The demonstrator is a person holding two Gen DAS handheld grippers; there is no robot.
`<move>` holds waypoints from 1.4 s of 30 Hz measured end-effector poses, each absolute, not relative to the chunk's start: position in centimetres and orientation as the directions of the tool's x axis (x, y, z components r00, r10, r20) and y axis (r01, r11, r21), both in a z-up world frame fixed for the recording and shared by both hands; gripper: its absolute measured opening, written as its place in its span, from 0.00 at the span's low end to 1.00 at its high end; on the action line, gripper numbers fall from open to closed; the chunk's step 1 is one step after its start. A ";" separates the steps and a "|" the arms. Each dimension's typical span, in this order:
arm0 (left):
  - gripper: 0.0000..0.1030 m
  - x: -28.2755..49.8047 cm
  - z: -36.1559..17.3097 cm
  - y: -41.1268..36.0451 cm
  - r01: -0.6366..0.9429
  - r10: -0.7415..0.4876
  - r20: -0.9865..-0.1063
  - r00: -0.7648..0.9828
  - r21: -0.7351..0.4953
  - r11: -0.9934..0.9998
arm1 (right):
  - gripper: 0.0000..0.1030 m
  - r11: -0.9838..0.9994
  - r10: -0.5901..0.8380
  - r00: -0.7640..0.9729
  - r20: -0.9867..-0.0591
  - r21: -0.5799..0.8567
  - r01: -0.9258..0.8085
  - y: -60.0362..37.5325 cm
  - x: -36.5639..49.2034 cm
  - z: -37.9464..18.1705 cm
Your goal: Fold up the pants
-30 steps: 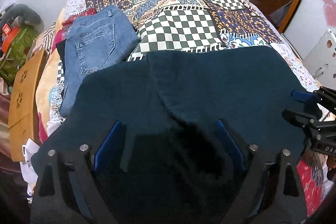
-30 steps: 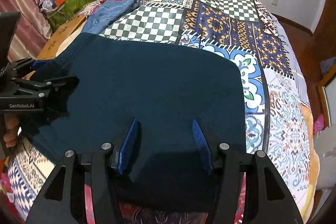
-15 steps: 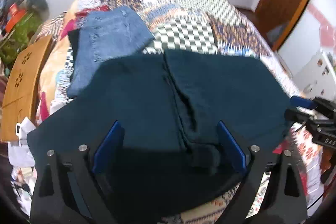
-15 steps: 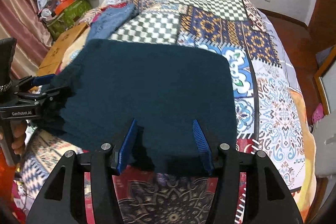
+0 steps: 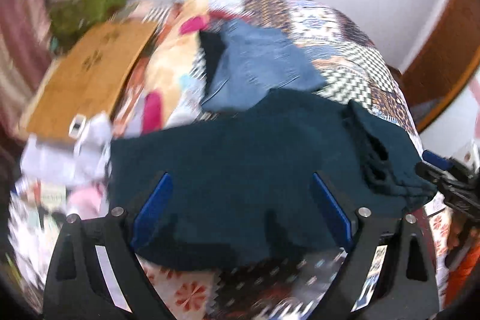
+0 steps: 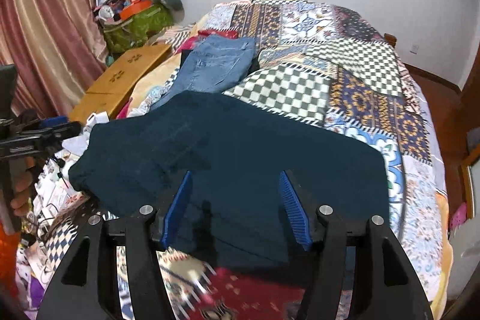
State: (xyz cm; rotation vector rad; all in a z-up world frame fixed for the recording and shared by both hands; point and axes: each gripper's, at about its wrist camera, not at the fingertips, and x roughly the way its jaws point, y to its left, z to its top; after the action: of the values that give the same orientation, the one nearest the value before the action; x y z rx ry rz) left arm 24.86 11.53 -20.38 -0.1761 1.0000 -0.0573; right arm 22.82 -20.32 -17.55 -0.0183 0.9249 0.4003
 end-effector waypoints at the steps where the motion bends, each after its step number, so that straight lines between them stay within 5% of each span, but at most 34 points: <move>1: 0.91 24.4 -20.9 13.0 -0.057 -0.155 -0.838 0.524 -0.216 0.975 | 0.55 0.930 0.315 0.534 -0.785 0.142 -0.340 -19.9 22.8 -17.9; 10: 0.91 20.8 -27.8 20.6 -0.285 -0.267 -0.893 0.364 -0.379 0.881 | 0.55 0.925 0.276 0.498 -0.822 0.085 -0.371 -17.2 23.0 -20.5; 18: 0.91 20.9 -33.7 20.6 -0.373 -0.480 -0.828 0.290 -0.560 0.739 | 0.57 0.923 0.309 0.459 -0.833 0.147 -0.354 -17.8 23.3 -20.9; 28: 0.99 25.1 -35.5 21.2 -0.451 -0.534 -0.768 0.355 -0.640 0.622 | 0.58 0.920 0.332 0.441 -0.834 0.183 -0.347 -18.1 23.5 -21.2; 29: 0.98 25.3 -35.2 21.3 -0.447 -0.520 -0.774 0.362 -0.634 0.631 | 0.59 0.920 0.334 0.440 -0.834 0.186 -0.346 -18.1 23.5 -21.2; 31: 0.68 25.3 -34.4 21.4 -0.451 -0.451 -0.810 0.375 -0.585 0.674 | 0.59 0.919 0.337 0.439 -0.833 0.190 -0.345 -18.1 23.5 -21.2; 32: 0.43 25.2 -33.9 21.5 -0.468 -0.381 -0.847 0.371 -0.525 0.711 | 0.59 0.919 0.338 0.438 -0.833 0.191 -0.344 -18.1 23.5 -21.2; 33: 0.33 25.1 -33.6 21.7 -0.474 -0.361 -0.849 0.386 -0.518 0.712 | 0.59 0.919 0.338 0.437 -0.833 0.193 -0.343 -18.1 23.5 -21.2; 42: 0.21 23.9 -26.3 22.2 -0.387 -0.194 -0.830 0.523 -0.434 0.814 | 0.59 0.931 0.293 0.457 -0.840 0.141 -0.338 -18.5 23.1 -20.1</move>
State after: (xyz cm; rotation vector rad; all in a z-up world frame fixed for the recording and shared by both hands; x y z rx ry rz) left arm 23.87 22.18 -26.27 -0.6375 1.0320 0.1253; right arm 23.11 -18.50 -20.14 -0.0482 1.0251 0.3890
